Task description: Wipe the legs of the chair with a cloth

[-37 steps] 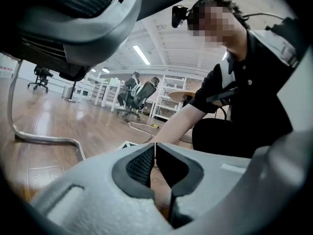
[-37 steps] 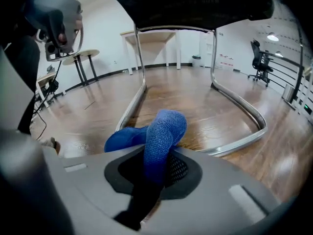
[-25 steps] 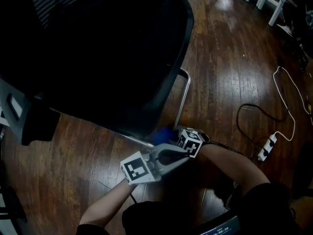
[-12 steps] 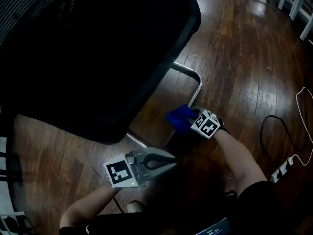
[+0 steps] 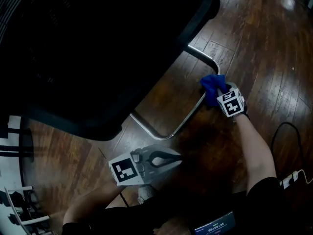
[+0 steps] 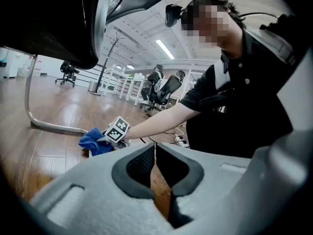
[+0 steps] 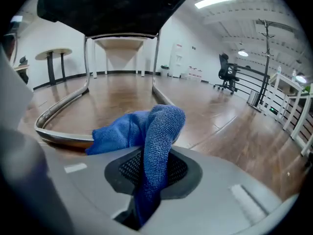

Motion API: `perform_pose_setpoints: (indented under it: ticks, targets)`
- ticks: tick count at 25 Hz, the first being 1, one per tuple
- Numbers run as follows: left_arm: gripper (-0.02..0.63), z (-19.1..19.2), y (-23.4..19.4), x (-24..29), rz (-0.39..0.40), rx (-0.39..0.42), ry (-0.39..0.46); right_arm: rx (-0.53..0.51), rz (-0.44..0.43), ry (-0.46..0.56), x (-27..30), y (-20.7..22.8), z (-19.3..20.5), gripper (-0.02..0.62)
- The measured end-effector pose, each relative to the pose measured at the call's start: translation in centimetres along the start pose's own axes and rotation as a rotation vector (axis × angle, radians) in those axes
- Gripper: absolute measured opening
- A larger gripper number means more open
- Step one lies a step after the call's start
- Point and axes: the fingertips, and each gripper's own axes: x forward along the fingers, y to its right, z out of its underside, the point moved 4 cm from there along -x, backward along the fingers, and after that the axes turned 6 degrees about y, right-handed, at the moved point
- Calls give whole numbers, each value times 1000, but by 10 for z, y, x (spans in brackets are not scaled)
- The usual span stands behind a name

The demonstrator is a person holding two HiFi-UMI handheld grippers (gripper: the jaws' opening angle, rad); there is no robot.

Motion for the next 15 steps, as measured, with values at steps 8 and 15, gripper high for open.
perform_pose_setpoints:
  ticks: [8, 15]
  targets:
    - [2, -9, -23, 29, 112, 95, 78, -218, -370, -29, -31, -147, -7, 55]
    - [2, -14, -22, 15, 119, 127, 114, -288, -724, -36, -67, -302, -3, 55]
